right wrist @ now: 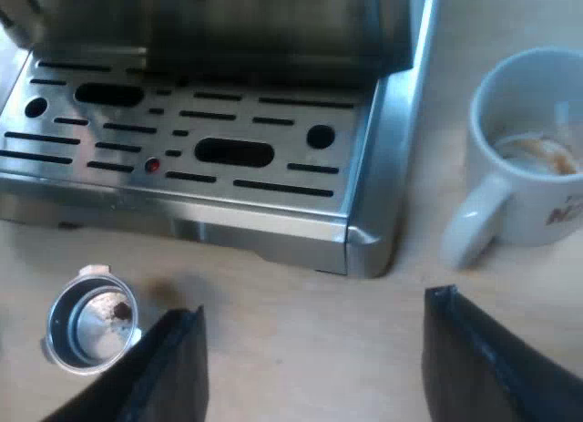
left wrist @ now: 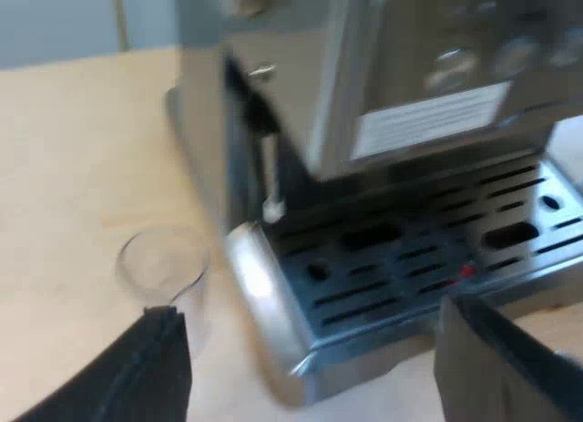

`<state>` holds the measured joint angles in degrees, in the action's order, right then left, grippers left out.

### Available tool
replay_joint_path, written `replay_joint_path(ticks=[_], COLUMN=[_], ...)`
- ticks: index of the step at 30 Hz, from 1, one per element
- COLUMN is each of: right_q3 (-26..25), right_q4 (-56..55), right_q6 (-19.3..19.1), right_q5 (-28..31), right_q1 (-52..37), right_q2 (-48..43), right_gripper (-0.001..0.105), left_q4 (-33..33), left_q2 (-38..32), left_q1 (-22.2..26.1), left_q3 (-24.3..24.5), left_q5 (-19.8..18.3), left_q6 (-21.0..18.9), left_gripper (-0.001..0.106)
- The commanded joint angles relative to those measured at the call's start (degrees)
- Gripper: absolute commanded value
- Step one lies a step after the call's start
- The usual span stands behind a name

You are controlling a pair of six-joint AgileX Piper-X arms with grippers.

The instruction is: Grind coffee beans and then tamp

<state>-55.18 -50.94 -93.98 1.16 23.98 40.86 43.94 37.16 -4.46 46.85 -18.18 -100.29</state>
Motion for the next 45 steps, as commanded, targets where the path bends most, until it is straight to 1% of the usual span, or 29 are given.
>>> replay_joint_path(ticks=[1,3,6,8,9,10,11,13,14,16,17,18,19,23,27,29,31,35,36,37,39,45], right_q3=[-0.65,-0.65,-0.65,-0.65,-0.65,-0.65,-0.65,-0.65,-0.65,-0.65,-0.55,-0.49,-0.51,-0.51,-0.51,-0.51,-0.51,-0.51,-0.51,-0.51,-0.32,0.63], right_q4=[-2.48,-3.93,-6.89,-8.51,-8.51,-9.45,-9.98,-10.79,-11.08,-11.08,-11.08,-11.08,-11.08,-11.08,-11.08,-11.08,-11.48,-11.45,-11.45,-11.45,-12.15,-15.2], right_q6=[-3.84,-5.24,-8.35,-9.71,-9.71,-11.25,-11.71,-11.7,-11.7,-11.7,-11.7,-11.7,-11.7,-11.7,-11.7,-12.51,-13.51,-13.83,-13.83,-13.83,-13.83,-13.83], right_q5=[-1.53,-2.25,-2.26,-3.38,-3.38,-5.2,-6.23,-6.5,-6.51,-6.51,-6.51,-6.34,-6.3,-6.17,-6.17,-6.17,-6.0,-5.6,-4.93,-4.85,-4.84,-4.84], right_q1=[-4.44,-7.34,-12.15,-15.83,-15.83,-17.86,-19.29,-20.74,-21.29,-21.33,-21.33,-21.33,-21.33,-21.33,-21.33,-21.33,-21.33,-21.33,-21.33,-21.33,-21.33,-21.33], right_q2=[-2.47,-3.5,-5.23,-6.35,-6.35,-7.27,-8.1,-9.55,-10.71,-12.64,-14.18,-15.81,-16.65,-22.26,-26.94,-28.94,-31.87,-34.85,-36.17,-37.33,-38.86,-43.1], right_gripper=[0.054,0.054,0.054,0.054,0.054,0.054,0.054,0.054,0.054,0.054,0.054,0.054,0.054,0.054,0.054,0.054,0.054,0.054,0.054,0.054,0.054,0.054], left_q4=[2.29,2.7,3.48,5.43,5.43,6.08,7.04,9.27,10.84,11.48,11.52,11.51,11.51,11.87,14.04,14.69,17.49,18.06,20.28,20.58,20.62,20.52], left_q2=[-1.91,-3.29,-5.97,-7.96,-7.96,-8.52,-9.45,-11.47,-13.82,-16.14,-18.0,-19.96,-20.65,-27.43,-32.74,-33.79,-37.78,-38.78,-40.29,-40.13,-40.13,-40.13], left_q1=[1.64,1.8,1.8,1.8,1.8,1.8,1.8,1.8,1.8,1.8,1.8,1.8,1.8,1.8,1.8,1.8,1.8,1.8,1.8,1.8,1.61,1.63], left_q3=[0.59,0.59,0.59,0.59,0.59,0.59,0.59,0.59,0.35,-0.06,-0.6,-1.2,-1.47,-3.9,-5.84,-6.22,-7.22,-7.41,-7.48,-7.67,-8.05,-8.2], left_q5=[0.73,0.93,1.27,2.28,2.28,2.68,3.09,3.44,3.96,5.84,7.28,7.89,7.93,7.9,7.58,7.58,7.58,7.58,7.49,7.41,7.07,6.06], left_q6=[0.89,1.85,2.51,2.95,2.95,3.13,3.33,4.0,4.67,4.65,4.65,4.65,4.65,4.54,4.54,4.54,4.73,4.86,5.27,5.54,6.46,6.47], left_gripper=[0.059,0.059,0.059,0.059,0.059,0.059,0.059,0.059,0.059,0.059,0.059,0.059,0.059,0.059,0.059,0.059,0.059,0.059,0.059,0.059,0.059,0.059])
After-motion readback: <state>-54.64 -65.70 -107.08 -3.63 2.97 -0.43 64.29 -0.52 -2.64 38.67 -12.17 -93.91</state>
